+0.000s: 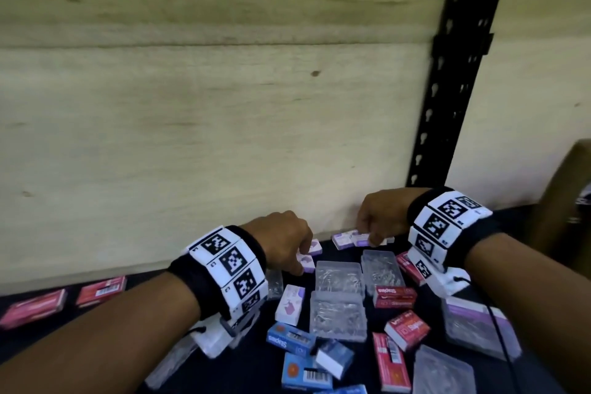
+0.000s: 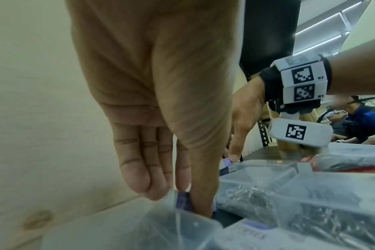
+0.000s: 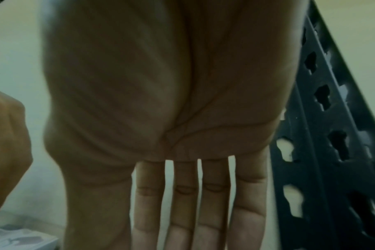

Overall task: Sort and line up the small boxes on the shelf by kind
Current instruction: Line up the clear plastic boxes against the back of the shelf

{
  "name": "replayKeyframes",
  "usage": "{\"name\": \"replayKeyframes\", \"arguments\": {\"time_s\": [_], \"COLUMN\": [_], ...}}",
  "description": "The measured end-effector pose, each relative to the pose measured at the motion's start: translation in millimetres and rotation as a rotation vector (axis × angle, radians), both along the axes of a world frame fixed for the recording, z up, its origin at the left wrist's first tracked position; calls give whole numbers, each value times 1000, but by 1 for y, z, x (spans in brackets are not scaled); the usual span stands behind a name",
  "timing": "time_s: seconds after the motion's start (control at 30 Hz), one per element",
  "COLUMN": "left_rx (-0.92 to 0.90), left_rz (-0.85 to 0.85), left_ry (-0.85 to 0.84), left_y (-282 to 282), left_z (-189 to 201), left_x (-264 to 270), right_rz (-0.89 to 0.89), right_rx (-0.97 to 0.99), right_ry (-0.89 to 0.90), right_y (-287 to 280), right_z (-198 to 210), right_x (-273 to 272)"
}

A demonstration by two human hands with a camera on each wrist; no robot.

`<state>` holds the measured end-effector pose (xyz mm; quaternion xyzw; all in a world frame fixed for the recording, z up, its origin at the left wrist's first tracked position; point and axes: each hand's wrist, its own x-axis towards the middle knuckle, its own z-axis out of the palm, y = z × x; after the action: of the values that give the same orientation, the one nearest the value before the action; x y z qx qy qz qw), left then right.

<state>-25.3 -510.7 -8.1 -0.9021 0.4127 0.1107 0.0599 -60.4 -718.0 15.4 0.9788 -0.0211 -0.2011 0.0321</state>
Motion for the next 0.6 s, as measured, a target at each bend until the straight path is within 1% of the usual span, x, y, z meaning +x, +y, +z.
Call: {"name": "replayKeyframes", "arguments": {"time_s": [0.2,0.37,0.47,0.6], "left_rx": [-11,-82,-67,-56], "left_rz": [-8,-46,-106,-129], "left_ry": [61,70,114,156], "left_y": [2,-3,-9,-18], "left_z": [5,15,16,13], "left_x": [3,-6,-13,-21], "right_rz": [-1,-35,-64,-77], "right_rx": [3,-22,-20,-35], "right_ry": [24,-14,-38,-31], "right_y": [1,0,-2,-7], "right_z": [4,15,25,31], "right_x": [-11,-20,-29,-46]}}
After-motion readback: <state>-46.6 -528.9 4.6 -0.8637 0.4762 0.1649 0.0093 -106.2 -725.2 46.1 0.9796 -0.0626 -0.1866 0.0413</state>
